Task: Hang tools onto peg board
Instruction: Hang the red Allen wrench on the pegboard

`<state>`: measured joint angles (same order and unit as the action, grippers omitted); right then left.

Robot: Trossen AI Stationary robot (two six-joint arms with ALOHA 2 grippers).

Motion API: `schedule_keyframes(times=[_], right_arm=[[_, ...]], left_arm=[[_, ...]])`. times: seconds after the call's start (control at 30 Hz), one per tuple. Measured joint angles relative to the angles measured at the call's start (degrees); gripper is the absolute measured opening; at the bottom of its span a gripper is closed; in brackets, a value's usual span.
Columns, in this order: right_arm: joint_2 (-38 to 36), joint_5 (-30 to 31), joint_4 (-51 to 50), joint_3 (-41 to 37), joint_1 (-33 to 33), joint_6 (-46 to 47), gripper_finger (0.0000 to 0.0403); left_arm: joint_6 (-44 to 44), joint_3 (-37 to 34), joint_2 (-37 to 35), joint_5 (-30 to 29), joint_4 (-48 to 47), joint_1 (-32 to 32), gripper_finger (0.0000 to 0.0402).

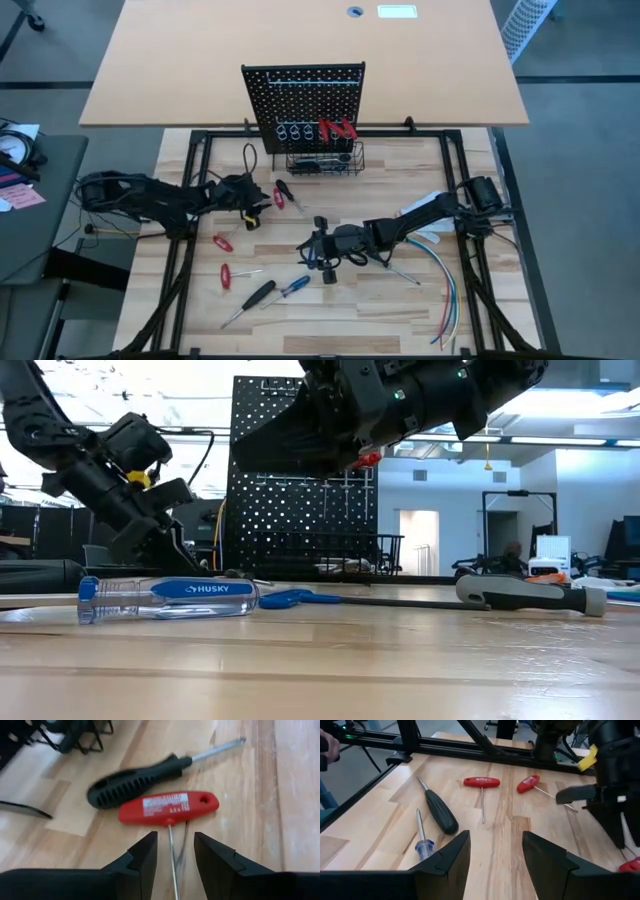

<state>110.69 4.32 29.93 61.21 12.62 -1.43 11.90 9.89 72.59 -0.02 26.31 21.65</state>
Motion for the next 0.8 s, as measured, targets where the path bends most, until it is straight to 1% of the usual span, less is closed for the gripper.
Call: schedule_keyframes(times=[0.1,0.23,0.33,0.43,0.47,0.53,0.63,0.7,0.8], right_arm=[[0.0,0.0,0.1,0.0,0.0,-0.1,0.0184],[0.0,0.0,-0.1,0.0,0.0,-0.1,0.0184],[0.0,0.0,-0.8,0.0,0.0,0.0,0.0184],[-0.2,0.2,-1.1,0.0,0.4,-0.1,0.0184],[-0.8,0.6,-2.0,0.0,0.5,-0.1,0.0184],[-2.6,2.0,-4.0,0.0,0.9,-0.5,0.0184],[-5.5,6.1,-5.8,-1.3,1.5,-1.2,0.0184],[-6.6,8.2,-4.3,-3.7,1.8,-1.9,0.0184],[-6.9,9.3,1.9,-8.7,1.2,-1.7,0.0184]], left_arm=[[-0.1,0.2,4.4,-0.1,3.0,0.0,0.0120],[-0.2,1.9,9.2,-0.4,4.1,0.0,0.0112],[-0.8,3.1,11.3,0.0,4.1,0.0,0.0076],[-0.8,3.4,11.8,0.7,3.3,0.0,0.0020],[-0.9,3.4,11.6,0.8,2.9,0.0,0.0011],[-1.4,3.3,10.4,1.2,1.8,0.0,0.0008],[-2.2,3.3,7.0,3.0,-1.5,0.0,0.0003],[-2.7,3.0,3.5,5.3,-4.0,0.0,0.0003],[-2.9,2.9,-2.5,11.6,-7.9,-0.2,0.0002]])
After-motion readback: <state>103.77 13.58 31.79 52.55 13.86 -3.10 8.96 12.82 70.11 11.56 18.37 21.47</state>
